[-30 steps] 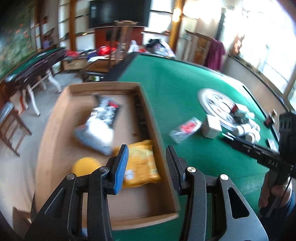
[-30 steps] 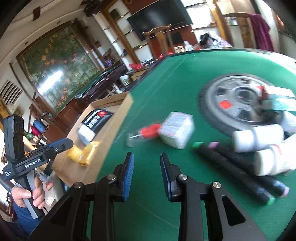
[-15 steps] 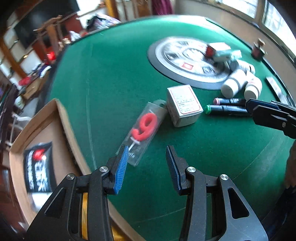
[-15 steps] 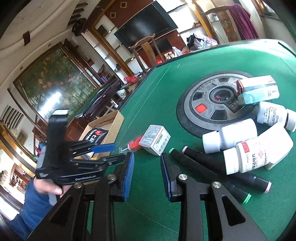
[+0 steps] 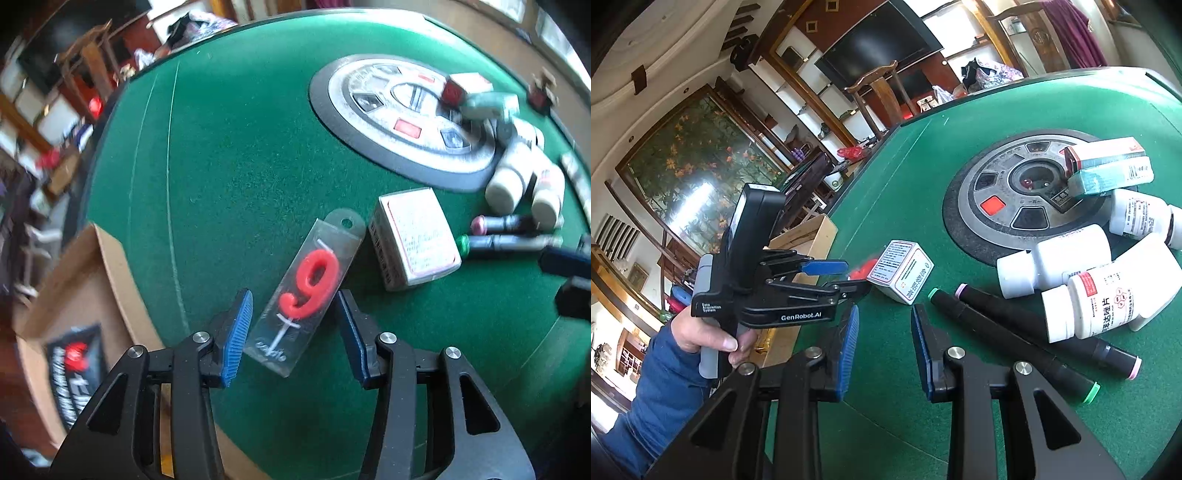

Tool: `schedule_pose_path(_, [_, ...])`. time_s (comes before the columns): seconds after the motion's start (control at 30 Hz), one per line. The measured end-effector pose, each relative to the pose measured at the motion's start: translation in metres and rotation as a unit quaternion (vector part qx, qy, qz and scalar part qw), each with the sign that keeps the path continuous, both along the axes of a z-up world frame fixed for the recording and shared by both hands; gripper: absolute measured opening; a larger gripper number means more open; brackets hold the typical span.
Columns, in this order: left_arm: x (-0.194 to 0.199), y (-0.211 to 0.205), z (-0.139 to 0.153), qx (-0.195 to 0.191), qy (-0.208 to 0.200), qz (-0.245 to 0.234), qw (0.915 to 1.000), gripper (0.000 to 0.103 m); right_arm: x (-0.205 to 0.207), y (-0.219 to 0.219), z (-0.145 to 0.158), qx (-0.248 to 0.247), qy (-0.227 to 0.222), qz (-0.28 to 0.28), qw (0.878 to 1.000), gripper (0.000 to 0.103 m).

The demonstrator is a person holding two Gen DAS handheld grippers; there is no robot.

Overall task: Organize objects
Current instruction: 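Grasp the clear box with the red number candle using the left gripper, then grasp the white card box with the right gripper while the left gripper holds the candle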

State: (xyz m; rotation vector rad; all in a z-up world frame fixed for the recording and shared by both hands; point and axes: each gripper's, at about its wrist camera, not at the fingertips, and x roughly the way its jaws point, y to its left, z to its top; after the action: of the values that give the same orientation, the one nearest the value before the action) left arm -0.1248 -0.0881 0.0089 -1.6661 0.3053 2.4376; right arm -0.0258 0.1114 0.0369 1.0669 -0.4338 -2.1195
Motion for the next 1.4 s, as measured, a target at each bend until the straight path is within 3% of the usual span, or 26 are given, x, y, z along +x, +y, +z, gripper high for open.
schedule_pose_path(0.1, [0.008,0.002,0.001,0.018,-0.001,0.012,0.9998,0.027,0.000,0.001,-0.001,0.002,0.000,-0.003,1.000,0.029])
schedule_pose_path(0.2, [0.034,0.012,0.001,0.007,0.014,0.032,0.9994,0.027,-0.001,0.000,-0.001,0.010,0.000,-0.008,1.000,0.031])
schedule_pose_path(0.37, [0.089,0.020,0.001,0.062,0.032,0.073,0.9949,0.027,-0.002,-0.007,0.006,0.033,0.020,-0.027,0.999,0.051])
schedule_pose_path(0.5, [0.107,0.022,0.002,0.083,0.056,0.108,0.9891,0.027,-0.010,-0.034,0.011,0.067,0.019,-0.022,0.997,0.054])
schedule_pose_path(0.9, [0.120,0.026,0.002,0.063,0.089,0.112,0.9877,0.028,-0.047,-0.097,-0.014,0.175,-0.011,-0.033,0.984,0.054])
schedule_pose_path(0.93, [0.119,0.026,0.002,0.064,0.090,0.113,0.9874,0.028,-0.047,-0.100,-0.018,0.180,-0.008,-0.030,0.983,0.053])
schedule_pose_path(0.97, [0.119,0.025,0.002,0.065,0.093,0.114,0.9870,0.028,-0.047,-0.100,-0.022,0.185,-0.005,-0.029,0.982,0.045])
schedule_pose_path(1.1, [0.117,0.024,0.000,0.085,0.110,0.111,0.9840,0.027,-0.044,-0.085,-0.019,0.167,0.013,-0.032,0.985,0.033])
schedule_pose_path(1.4, [0.113,0.024,0.007,0.107,0.119,0.116,0.9802,0.027,-0.037,-0.061,-0.004,0.123,0.029,-0.035,0.991,0.034])
